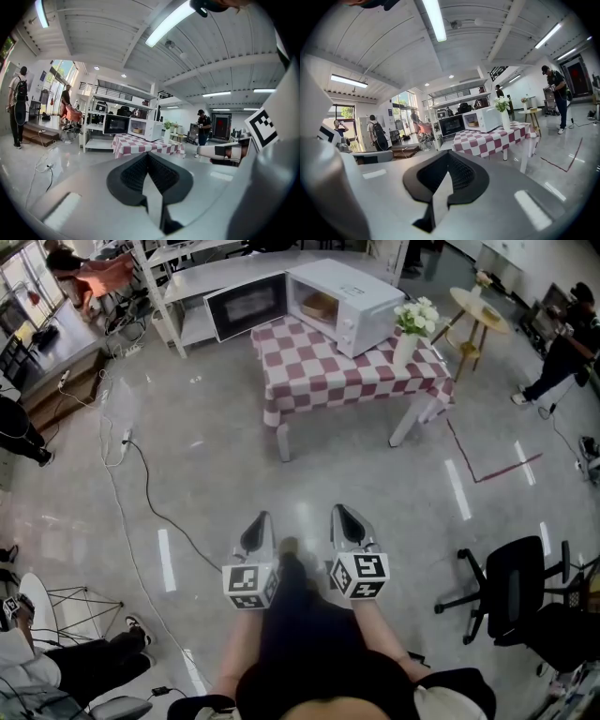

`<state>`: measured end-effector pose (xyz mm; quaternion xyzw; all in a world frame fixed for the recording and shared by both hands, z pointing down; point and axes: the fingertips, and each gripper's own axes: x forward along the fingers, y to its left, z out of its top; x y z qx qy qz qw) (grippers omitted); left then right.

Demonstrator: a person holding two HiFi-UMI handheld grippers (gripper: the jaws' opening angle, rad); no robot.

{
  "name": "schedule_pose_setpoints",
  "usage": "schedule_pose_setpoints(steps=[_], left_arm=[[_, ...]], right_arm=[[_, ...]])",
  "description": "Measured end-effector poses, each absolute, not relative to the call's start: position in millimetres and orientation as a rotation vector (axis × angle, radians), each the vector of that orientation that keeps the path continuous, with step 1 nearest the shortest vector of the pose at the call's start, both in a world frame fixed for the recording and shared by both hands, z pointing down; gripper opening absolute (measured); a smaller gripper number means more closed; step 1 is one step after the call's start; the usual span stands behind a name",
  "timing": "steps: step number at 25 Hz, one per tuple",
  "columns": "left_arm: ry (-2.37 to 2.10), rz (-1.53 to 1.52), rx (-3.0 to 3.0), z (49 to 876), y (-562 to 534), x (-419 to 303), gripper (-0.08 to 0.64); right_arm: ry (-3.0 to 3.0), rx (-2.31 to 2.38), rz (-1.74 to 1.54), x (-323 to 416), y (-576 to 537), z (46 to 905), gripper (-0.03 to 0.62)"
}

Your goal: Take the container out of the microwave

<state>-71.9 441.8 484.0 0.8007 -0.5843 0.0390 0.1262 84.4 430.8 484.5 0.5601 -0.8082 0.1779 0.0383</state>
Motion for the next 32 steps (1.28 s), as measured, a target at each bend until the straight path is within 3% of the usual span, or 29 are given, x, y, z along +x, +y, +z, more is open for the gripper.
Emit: schedule_pose_setpoints(steps=[32], left_arm=[[-1.683,0.098,2.366,478,291,-99,0.009]], right_arm=[[-2.468,1.742,0.535,58,284,480,0.002]])
